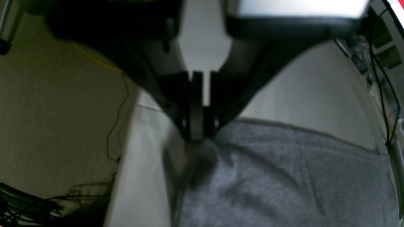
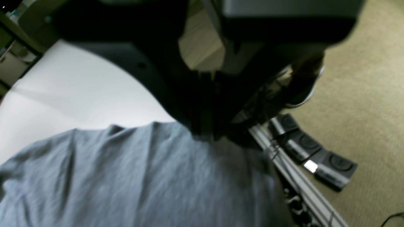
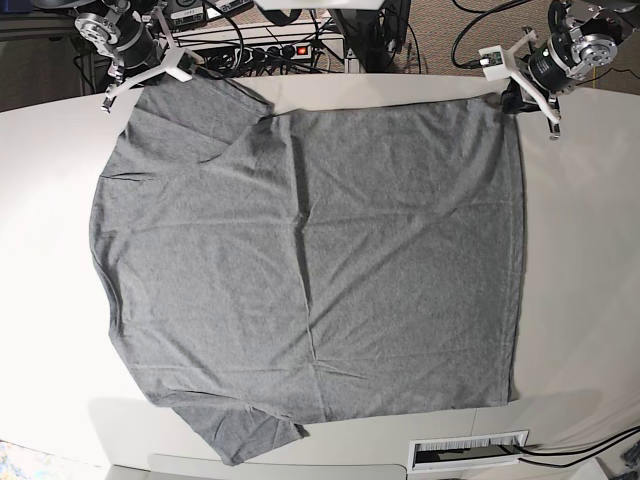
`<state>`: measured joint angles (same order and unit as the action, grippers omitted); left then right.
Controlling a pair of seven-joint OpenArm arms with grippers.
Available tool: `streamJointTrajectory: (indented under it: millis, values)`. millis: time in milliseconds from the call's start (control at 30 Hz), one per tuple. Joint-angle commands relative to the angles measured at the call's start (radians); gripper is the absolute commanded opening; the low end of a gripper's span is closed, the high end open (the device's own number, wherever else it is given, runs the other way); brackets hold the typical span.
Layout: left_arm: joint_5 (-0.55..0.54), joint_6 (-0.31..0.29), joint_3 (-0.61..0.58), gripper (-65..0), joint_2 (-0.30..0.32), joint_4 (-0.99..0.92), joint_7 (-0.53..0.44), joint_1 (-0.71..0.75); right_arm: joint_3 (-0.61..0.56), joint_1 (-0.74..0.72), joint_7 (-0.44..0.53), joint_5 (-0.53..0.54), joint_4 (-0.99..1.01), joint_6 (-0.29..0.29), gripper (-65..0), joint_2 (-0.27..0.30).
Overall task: Fold the T-shirt properly
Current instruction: 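Reach the right gripper down and pinch the shoulder corner by the sleeve, then lift both held corners and pull the shirt toward the robot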
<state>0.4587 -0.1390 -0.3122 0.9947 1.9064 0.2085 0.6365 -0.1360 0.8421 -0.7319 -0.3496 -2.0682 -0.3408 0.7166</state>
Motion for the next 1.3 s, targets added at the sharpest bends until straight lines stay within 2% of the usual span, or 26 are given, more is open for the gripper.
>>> streamJointTrajectory:
  millis: [0,67,100,200,467,533,700,867,1067,1267]
  values:
    - [-0.007,-0.019,0.0,-65.0,0.014,0.006,-0.006,0.01,0.006,0.003,0.002,-0.005,-0.013,0.007,-55.3,0.012]
    - [-0.007,-0.019,0.0,-65.0,0.014,0.006,-0.007,0.009,0.006,0.003,0.017,0.013,-0.013,0.007,-35.0,0.012]
    - [-0.007,-0.019,0.0,-65.0,0.014,0.006,-0.007,0.009,0.006,0.003,0.034,0.021,-0.013,0.007,-31.0,0.012]
    - [-0.007,-0.019,0.0,-65.0,0.014,0.006,-0.008,0.009,0.006,-0.005,0.109,0.022,0.005,0.005,-31.0,0.011]
    - [-0.008,-0.019,0.0,-65.0,0.014,0.006,-0.007,0.009,0.004,-0.08,0.113,0.077,0.137,-0.008,-31.1,0.007]
    - [-0.008,-0.019,0.0,-65.0,0.014,0.006,-0.007,0.009,0.004,-0.079,0.102,0.077,0.12,-0.008,-33.9,0.007]
    - [-0.011,-0.019,0.0,-65.0,0.014,0.006,-0.006,0.009,0.004,-0.077,0.003,0.156,0.04,-0.008,-53.8,0.007]
    - [-0.011,-0.019,0.0,-65.0,0.014,0.006,-0.006,0.009,0.004,-0.067,-0.082,0.177,-0.015,-0.008,-64.2,0.007]
    - [-0.011,-0.019,0.0,-65.0,0.014,0.006,0.007,0.013,0.004,0.018,-0.116,0.156,-0.097,-0.008,-65.0,0.01]
    - [0.04,-0.018,0.0,-65.0,0.018,0.014,0.037,0.065,0.007,0.125,-0.154,0.008,-0.196,-0.006,-65.0,0.01]
